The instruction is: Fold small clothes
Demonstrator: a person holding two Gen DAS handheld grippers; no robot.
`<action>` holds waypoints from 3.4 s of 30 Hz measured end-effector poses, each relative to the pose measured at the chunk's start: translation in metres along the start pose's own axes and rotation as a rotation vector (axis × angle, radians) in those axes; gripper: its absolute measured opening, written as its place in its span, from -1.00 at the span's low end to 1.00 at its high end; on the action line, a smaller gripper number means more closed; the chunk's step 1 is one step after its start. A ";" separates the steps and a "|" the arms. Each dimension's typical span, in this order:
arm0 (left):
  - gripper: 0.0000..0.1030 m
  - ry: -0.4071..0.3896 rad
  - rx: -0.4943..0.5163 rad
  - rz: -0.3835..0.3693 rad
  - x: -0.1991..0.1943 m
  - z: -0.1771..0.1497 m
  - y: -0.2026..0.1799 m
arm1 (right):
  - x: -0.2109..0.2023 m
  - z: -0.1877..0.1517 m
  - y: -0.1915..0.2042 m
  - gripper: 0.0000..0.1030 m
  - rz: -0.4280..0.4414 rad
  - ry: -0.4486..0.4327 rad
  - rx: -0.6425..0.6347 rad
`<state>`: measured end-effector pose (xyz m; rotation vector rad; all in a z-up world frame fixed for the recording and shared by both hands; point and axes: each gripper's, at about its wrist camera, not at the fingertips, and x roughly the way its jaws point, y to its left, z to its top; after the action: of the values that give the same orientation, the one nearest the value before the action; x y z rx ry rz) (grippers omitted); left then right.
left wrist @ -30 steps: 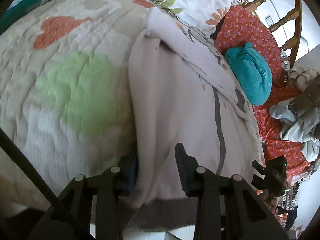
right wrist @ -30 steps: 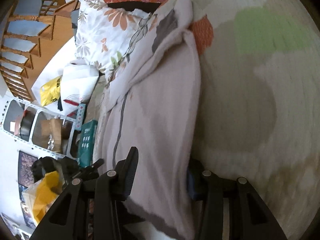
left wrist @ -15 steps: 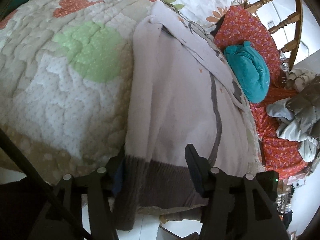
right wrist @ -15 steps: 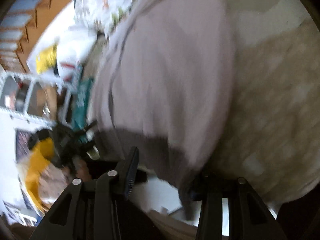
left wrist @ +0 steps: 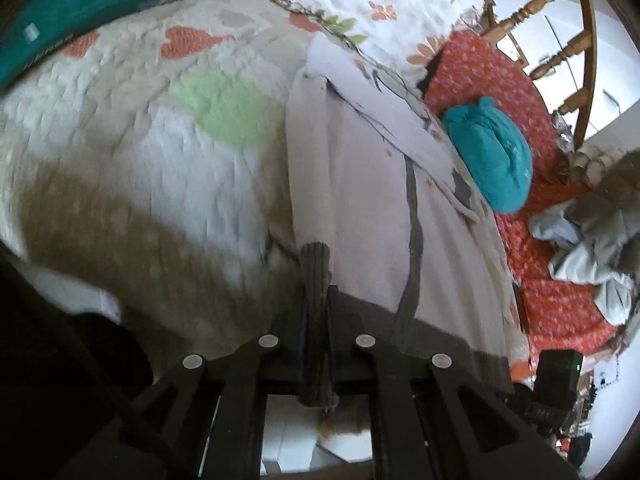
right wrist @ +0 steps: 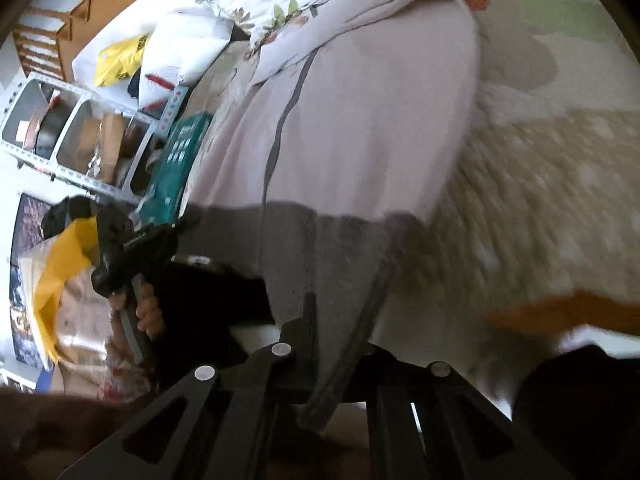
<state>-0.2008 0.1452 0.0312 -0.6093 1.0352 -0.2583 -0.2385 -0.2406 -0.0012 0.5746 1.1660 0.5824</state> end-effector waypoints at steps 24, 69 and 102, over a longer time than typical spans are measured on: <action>-0.86 -0.195 0.115 0.098 0.081 0.223 -0.076 | -0.027 0.230 0.029 -0.92 -0.151 -0.352 -0.094; -0.82 0.062 0.243 0.260 0.133 0.221 -0.037 | 0.004 0.300 -0.011 0.28 -0.362 -0.425 -0.035; 0.05 -0.281 0.005 0.370 0.020 0.265 0.006 | 0.348 0.359 0.215 -0.19 -0.598 -0.035 -0.673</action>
<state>0.0369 0.2334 0.1098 -0.4247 0.8545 0.1468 0.1757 0.1120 0.0174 -0.3342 0.9634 0.4025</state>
